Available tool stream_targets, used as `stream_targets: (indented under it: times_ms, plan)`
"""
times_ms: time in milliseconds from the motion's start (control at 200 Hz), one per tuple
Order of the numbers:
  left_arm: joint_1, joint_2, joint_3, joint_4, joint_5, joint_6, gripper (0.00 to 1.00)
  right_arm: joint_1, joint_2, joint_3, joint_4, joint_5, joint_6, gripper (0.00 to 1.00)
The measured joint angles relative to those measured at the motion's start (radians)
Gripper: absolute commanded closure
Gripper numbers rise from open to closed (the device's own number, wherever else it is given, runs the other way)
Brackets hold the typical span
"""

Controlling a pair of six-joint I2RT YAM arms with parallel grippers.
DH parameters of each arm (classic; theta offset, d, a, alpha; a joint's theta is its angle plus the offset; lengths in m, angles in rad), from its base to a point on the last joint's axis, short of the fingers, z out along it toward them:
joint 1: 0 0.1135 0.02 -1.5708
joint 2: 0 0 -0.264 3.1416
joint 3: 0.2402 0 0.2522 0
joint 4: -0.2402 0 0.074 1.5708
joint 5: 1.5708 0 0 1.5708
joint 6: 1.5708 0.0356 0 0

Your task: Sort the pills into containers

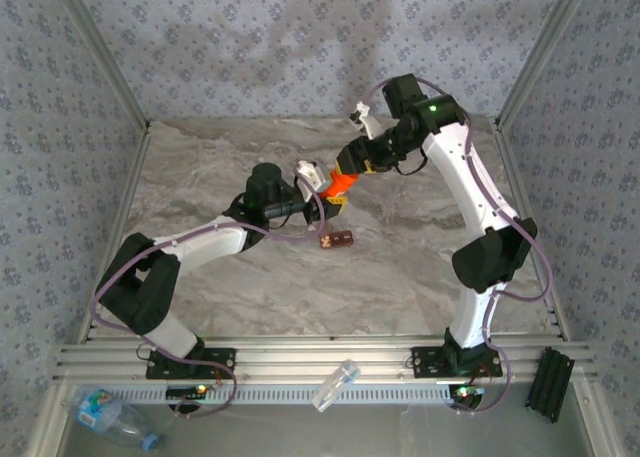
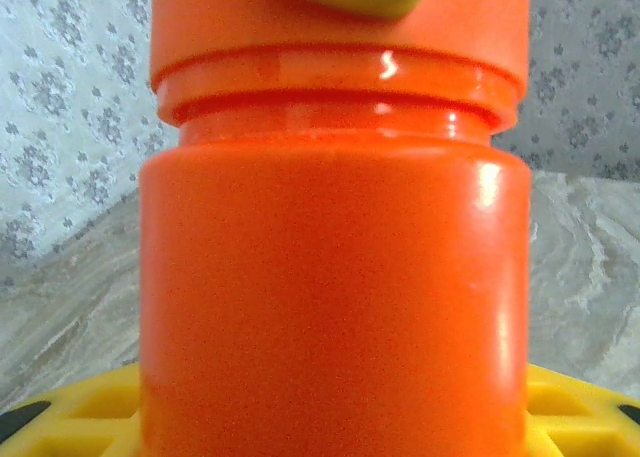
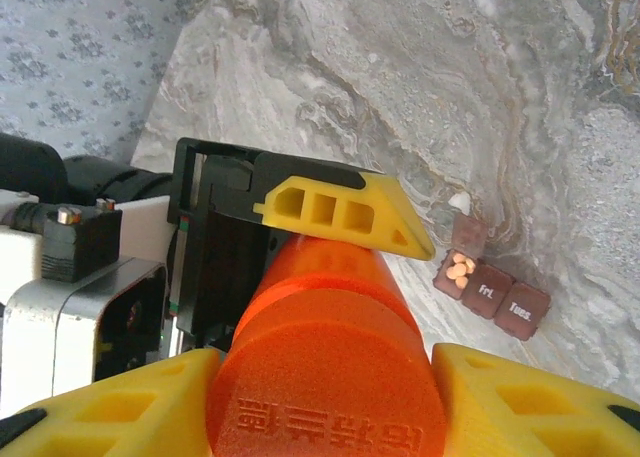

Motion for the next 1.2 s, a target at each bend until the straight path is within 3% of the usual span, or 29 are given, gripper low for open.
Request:
stream_targets:
  times_ms: [345,690,924,1199]
  plan:
    - [-0.007,0.0,0.0,0.062,-0.023,-0.015,1.0,-0.004,0.0,0.018,-0.006,-0.01,0.05,0.33]
    - [-0.009,0.0,0.0,0.1,-0.037,-0.045,1.0,-0.051,-0.039,0.017,0.046,-0.016,0.113,0.11]
    - [-0.009,0.0,0.001,0.134,-0.04,-0.075,1.0,-0.12,-0.163,-0.048,0.165,-0.031,0.191,0.1]
    - [0.001,0.005,0.001,0.198,-0.028,-0.15,1.0,-0.119,-0.198,-0.113,0.24,-0.037,0.233,0.14]
